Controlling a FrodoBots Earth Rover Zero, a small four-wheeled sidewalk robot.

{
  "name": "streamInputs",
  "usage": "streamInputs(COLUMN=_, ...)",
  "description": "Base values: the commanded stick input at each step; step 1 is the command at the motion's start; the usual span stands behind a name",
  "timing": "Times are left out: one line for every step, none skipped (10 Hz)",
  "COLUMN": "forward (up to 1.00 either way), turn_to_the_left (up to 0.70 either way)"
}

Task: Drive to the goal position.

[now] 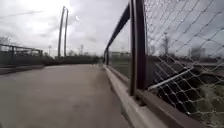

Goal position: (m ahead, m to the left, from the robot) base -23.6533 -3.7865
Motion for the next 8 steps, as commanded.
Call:
streamInputs(forward=0.0, turn_to_the_left=0.0)
streamInputs(forward=0.0, turn_to_the_left=0.0)
streamInputs(forward=0.01, turn_to_the_left=0.0)
streamInputs(forward=0.04, turn_to_the_left=0.0)
streamInputs(forward=0.04, turn_to_the_left=0.02)
streamInputs(forward=0.01, turn_to_the_left=0.01)
streamInputs(forward=0.03, turn_to_the_left=0.0)
streamInputs(forward=0.01, turn_to_the_left=0.0)
